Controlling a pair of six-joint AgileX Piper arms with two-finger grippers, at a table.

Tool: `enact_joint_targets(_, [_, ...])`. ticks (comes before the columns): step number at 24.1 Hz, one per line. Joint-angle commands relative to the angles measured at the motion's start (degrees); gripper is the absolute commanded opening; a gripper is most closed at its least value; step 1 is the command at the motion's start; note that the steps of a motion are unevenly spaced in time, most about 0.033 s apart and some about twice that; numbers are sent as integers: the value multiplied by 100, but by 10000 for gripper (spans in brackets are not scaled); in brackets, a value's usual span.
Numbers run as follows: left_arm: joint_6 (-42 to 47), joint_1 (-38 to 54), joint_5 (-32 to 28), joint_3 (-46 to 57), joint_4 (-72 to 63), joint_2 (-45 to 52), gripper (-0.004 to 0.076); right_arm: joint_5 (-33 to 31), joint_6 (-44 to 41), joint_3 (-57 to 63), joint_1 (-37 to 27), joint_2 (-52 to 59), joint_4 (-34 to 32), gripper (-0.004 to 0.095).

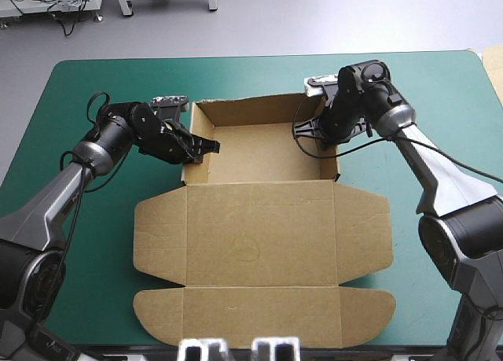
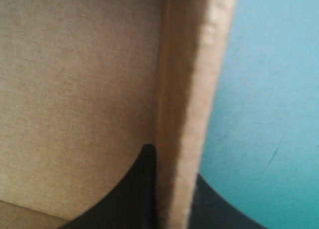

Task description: Fold the box

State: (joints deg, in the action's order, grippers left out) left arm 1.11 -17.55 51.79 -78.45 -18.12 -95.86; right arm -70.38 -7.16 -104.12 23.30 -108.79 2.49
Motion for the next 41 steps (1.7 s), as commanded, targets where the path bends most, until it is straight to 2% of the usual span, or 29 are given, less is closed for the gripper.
enact_joint_targets(1, [567, -590, 423, -288, 261, 303, -8, -156, 200, 415, 290, 374, 949, -18])
enact_joint_targets(4, [1001, -929, 688, -288, 1046, 303, -8, -156, 172, 876, 290, 587, 848, -18])
enact_joint_targets(11, [1278, -1227, 1139, -288, 1147, 303, -8, -40, -148, 1897, 290, 1246, 473, -18])
enact_joint_targets(16, [1317, -1552, 1238, -120, 1431, 303, -8, 213, -163, 2609, 290, 1561, 601, -18])
enact_joint_targets(19, [1329, -1575, 1221, -17, 1441, 303, -8, 301, -156, 2636, 290, 1561, 716, -18])
enact_joint_targets(26, [1245, -1575, 1504, -7, 1960, 294, 12, 281, -52, 2636, 290, 1561, 456, -6])
enact_joint_targets(28, [964, -1575, 1563, -7, 1954, 294, 94, 216, 35, 2636, 290, 1561, 325, 73])
enact_joint_targets(29, [881, -1575, 1627, -7, 2021, 294, 183, 191, 172, 2636, 290, 1561, 315, 183])
enact_joint_targets(31, [881, -1575, 1709, -7, 2196, 306, 276, 191, 293, 2636, 290, 1561, 355, 351])
enact_joint_targets(34, [881, -1575, 1795, -7, 2206, 331, 383, 153, 352, 2607, 290, 1561, 379, 595])
enact_joint_targets(36, [881, -1575, 1820, -7, 2216, 371, 426, 100, 352, 2515, 290, 1561, 355, 700])
enact_joint_targets(38, [881, -1575, 1908, -48, 2390, 407, 438, 8, 357, 2347, 290, 1561, 347, 738])
enact_joint_targets(41, [881, -1575, 2092, -239, 2738, 485, 439, -154, 357, 1877, 290, 1571, 383, 739])
